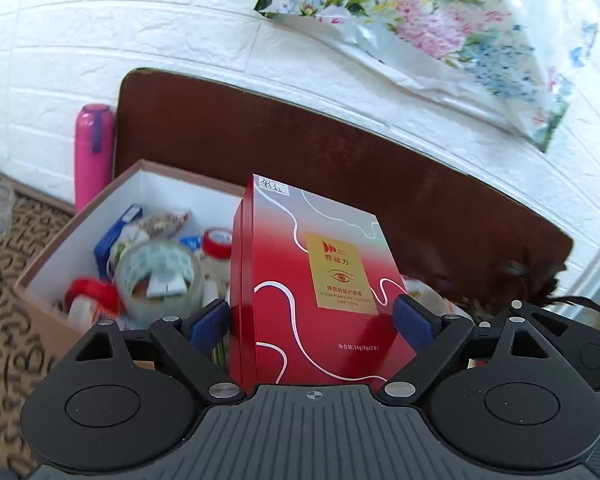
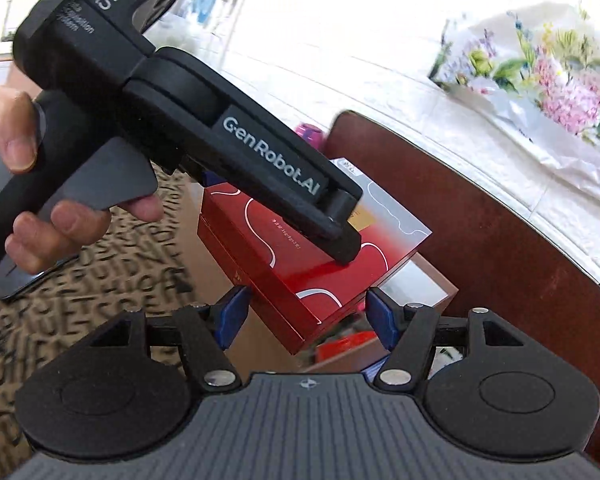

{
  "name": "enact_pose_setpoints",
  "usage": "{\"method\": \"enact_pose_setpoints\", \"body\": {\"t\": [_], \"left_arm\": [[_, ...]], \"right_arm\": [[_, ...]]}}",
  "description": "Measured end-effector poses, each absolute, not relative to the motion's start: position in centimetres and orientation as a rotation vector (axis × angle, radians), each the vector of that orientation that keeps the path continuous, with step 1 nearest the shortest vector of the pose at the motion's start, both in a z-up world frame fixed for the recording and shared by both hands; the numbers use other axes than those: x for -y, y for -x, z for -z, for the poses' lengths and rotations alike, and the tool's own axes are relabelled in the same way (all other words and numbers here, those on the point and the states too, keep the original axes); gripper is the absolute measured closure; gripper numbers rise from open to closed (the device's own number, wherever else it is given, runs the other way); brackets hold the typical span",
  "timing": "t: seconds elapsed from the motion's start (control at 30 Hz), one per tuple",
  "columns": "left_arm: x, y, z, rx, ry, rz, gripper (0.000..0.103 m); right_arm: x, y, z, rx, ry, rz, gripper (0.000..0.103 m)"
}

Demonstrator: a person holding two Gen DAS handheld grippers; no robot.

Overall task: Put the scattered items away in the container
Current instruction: 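Carry the red box with the left gripper to the cardboard box, then lower the red box into the cardboard box and open the left gripper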

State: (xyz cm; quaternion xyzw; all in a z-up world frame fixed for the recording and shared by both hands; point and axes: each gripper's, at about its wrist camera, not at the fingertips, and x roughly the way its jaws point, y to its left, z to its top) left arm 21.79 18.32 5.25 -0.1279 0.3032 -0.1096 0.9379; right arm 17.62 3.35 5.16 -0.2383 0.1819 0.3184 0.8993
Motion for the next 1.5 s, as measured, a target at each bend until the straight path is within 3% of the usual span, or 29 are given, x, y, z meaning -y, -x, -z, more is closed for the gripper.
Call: {"method": "enact_pose_setpoints", "body": {"t": [0.43,0.9,0.97,1.1,1.3,1.5], "left_arm": [[-18.4,-36.9,1.4,-0.809,0.339,0.328,0.013],[-16.2,-34.9,1.2,-0.824,0.178,0.32,0.01],[-16.2,-34.0,0.6,-0.827,0.193,0.299,0.009],[-16.1,-30.6,-1.5,-0.788,0.257,0.31,0.0],[-13.8,-23.8,-3.4,-0.736,0.217,0.333,0.0],[-11.7,-17.3,-1.5,-0.736,0.22,0.329,0.0]], "right_arm": [[-4.5,-30.4,-1.1,-0.465,0.497,-0.499,0.026],[-1.9,-27.9,-0.4,-0.5,0.435,-0.504,0.022],[-1.3,-27.0,-1.3,-0.487,0.432,-0.492,0.014],[0.8,-24.3,-3.6,-0.447,0.402,-0.465,0.007],[4.5,-19.4,-5.8,-0.41,0.355,-0.437,0.006],[8.3,-13.9,-5.0,-0.399,0.255,-0.385,0.002]]}}
